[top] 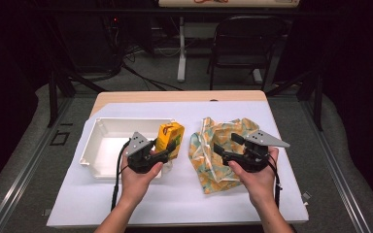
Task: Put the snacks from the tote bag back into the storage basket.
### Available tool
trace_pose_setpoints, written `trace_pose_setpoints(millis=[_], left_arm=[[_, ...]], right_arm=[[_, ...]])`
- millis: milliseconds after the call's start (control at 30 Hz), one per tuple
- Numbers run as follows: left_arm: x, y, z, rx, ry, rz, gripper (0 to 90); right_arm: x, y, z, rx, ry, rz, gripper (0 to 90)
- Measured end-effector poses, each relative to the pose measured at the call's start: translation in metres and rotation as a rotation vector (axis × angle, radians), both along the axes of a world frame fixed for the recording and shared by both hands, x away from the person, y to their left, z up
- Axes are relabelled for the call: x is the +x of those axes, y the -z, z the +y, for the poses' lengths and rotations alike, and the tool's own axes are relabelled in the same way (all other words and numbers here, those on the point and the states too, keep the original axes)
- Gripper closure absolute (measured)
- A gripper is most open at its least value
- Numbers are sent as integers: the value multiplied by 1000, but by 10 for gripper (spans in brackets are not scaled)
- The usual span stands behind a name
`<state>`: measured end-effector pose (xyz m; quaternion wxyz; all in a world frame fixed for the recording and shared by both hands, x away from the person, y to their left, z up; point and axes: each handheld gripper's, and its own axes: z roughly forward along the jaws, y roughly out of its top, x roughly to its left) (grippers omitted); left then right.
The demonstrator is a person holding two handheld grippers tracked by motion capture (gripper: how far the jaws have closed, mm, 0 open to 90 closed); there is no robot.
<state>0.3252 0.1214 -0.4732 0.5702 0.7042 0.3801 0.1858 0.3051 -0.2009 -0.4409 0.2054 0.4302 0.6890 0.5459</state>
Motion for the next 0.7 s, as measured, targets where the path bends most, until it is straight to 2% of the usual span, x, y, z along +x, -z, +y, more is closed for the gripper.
trace_pose_setpoints(millis=[133,367,467,600,667,700], left_arm=[[3,1,7,4,-21,0,519],[14,5,24,-17,-81,1,523],[19,11,30,-26,-109,7,525],[29,23,34,-12,-128,26,528],[34,29,34,-20,-129,49,529],[37,32,34,-10,-132,58,529]], right_arm=[[2,4,-5,-7,20,8,226],[2,13,-17,-17,50,26,228],[1,20,-24,-35,59,39,228],[-2,30,-34,-43,76,60,230],[-3,35,-40,-44,93,69,232],[-3,36,-42,-45,97,72,232]])
